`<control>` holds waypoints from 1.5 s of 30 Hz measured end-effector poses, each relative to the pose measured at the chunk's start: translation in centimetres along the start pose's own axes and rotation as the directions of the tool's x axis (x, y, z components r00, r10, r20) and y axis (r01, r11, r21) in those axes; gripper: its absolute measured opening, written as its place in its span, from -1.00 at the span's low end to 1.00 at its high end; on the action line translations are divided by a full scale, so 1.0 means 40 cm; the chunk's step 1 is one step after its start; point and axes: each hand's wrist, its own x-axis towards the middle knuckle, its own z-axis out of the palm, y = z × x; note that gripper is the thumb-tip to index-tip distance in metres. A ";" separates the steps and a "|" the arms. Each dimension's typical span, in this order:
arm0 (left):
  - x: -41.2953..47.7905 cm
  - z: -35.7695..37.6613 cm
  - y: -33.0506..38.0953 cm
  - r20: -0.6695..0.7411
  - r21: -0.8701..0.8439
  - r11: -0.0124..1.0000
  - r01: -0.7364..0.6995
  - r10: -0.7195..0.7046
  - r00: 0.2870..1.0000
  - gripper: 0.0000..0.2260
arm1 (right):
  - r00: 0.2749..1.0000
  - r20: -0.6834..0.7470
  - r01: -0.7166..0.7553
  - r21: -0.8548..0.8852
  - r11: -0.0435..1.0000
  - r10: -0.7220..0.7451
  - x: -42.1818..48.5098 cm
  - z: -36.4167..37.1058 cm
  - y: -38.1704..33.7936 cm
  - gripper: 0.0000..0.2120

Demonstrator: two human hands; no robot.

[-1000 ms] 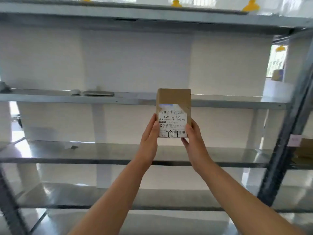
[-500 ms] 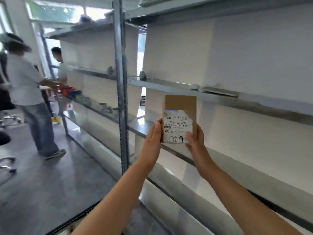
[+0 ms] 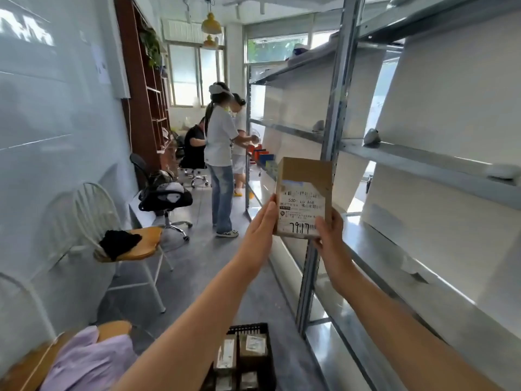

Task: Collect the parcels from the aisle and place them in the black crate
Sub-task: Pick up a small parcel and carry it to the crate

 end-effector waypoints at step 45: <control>-0.060 -0.401 -1.914 -0.033 -0.089 0.302 0.949 -0.953 0.300 -0.45 | 0.201 -0.089 -0.934 -0.318 0.164 0.976 -0.004 0.043 1.876 -0.61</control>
